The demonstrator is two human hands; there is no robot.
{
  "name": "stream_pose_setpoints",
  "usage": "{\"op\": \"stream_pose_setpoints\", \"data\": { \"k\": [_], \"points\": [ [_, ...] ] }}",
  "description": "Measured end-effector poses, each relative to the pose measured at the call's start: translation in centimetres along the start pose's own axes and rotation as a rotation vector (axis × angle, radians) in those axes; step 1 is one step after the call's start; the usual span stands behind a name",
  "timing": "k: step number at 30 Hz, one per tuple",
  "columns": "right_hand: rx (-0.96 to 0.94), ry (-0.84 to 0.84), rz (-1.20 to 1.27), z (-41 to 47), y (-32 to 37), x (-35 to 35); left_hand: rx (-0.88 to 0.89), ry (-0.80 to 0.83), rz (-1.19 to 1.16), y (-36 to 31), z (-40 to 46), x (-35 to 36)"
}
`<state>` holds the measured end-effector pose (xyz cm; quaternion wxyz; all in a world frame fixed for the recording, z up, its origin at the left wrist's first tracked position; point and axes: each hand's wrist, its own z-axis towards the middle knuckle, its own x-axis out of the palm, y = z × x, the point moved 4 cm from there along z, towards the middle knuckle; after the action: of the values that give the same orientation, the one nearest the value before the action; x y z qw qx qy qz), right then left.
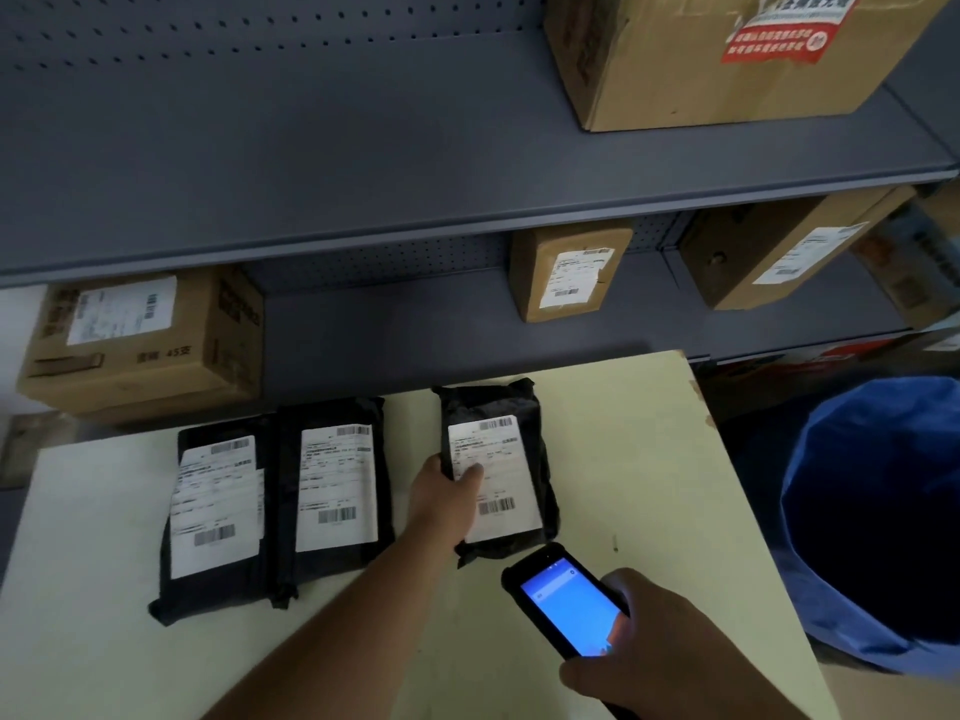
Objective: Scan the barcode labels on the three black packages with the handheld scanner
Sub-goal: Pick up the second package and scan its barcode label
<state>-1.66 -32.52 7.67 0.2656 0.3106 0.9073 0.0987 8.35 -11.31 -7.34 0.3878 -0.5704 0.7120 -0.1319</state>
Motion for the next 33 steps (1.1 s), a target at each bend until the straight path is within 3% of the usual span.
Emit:
{"op": "stream_pose_setpoints", "data": {
  "k": [3,6,10,14,23,28,33],
  "points": [
    [-0.019,0.000,0.000,-0.2,0.9,0.4,0.180,-0.106,0.145,0.6,-2.2,-2.0],
    [-0.031,0.010,-0.012,-0.3,1.9,1.1,0.288,-0.334,0.245,1.6,-3.5,-5.4],
    [-0.057,0.007,-0.027,-0.4,3.4,1.8,0.196,-0.499,0.359,3.7,-3.3,-10.1],
    [-0.060,0.018,-0.034,-0.6,4.5,2.8,0.010,-0.450,0.464,5.5,-2.3,-12.5],
    [-0.035,-0.001,-0.039,-1.1,5.2,4.2,-0.020,-0.437,0.531,4.5,-0.6,-13.0],
    [-0.025,0.007,-0.020,-1.3,5.1,4.4,-0.052,-0.340,0.555,4.0,-0.4,-12.3],
    [-0.023,0.008,-0.010,-1.2,4.7,4.4,-0.177,-0.257,0.423,4.3,1.0,-11.7]
  ]
}}
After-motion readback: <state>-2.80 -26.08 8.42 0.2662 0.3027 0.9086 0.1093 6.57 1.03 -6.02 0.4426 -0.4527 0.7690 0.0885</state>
